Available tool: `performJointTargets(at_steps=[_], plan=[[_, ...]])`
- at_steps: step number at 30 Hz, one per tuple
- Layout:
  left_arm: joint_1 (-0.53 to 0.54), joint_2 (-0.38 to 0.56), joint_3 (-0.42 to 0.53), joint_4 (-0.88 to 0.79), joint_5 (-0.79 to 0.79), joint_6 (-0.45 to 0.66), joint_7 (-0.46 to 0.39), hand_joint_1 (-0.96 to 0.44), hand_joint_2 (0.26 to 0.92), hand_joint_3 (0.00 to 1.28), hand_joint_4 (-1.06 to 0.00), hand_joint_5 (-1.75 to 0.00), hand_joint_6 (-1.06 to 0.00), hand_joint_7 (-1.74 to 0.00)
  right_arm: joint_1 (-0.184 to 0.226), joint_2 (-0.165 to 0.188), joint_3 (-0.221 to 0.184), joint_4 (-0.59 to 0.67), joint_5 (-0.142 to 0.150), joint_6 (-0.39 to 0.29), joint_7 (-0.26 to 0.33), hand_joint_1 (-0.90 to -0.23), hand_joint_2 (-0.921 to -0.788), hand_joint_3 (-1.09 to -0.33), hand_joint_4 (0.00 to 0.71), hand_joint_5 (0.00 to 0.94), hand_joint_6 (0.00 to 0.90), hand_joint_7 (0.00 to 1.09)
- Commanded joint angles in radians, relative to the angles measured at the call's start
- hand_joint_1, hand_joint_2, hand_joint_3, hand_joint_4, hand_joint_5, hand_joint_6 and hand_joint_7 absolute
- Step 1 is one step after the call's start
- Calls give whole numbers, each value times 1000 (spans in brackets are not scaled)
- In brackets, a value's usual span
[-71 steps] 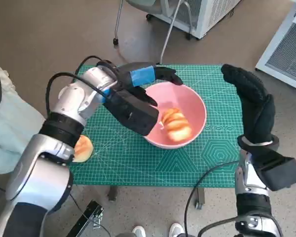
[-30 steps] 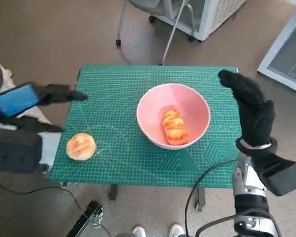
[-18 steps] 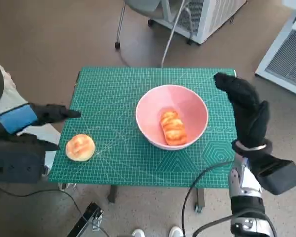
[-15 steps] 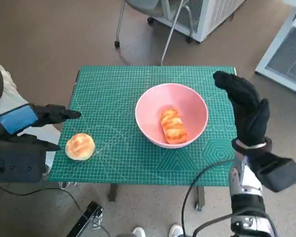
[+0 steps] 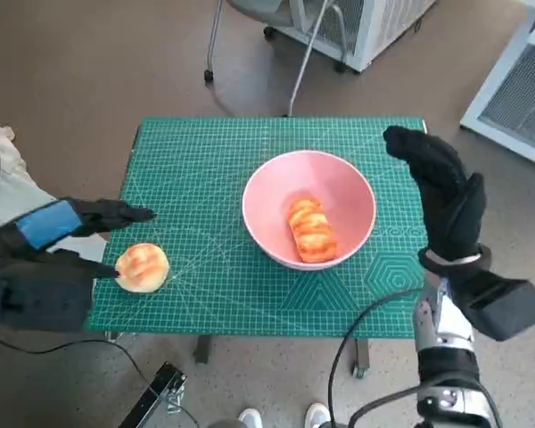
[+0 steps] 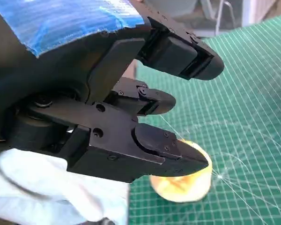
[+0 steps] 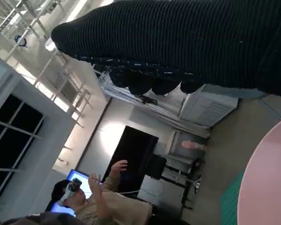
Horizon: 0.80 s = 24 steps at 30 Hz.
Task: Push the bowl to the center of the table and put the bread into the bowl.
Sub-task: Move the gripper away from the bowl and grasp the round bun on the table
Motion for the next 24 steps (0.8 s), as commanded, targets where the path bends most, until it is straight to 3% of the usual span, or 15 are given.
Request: performJointTargets(at_steps=[1,19,24], plan=[[9,-19,-31,24,28,-6,21,23,832,0,-466,0,-574,-19,8,-12,-9,15,3,12,15,-651,-921,-674,384,9,81,780],[-13,-93,-184,145,182,26,32,32,830,0,-380,0,-517,0,20,-25,-19,5,-14,7,19,-655,-921,-684,373,2,59,759],[-41,-127,-245,217,239,31,41,34,830,0,-354,0,-501,0,23,-28,-19,-7,-6,20,21,-653,-921,-687,372,1,60,758]])
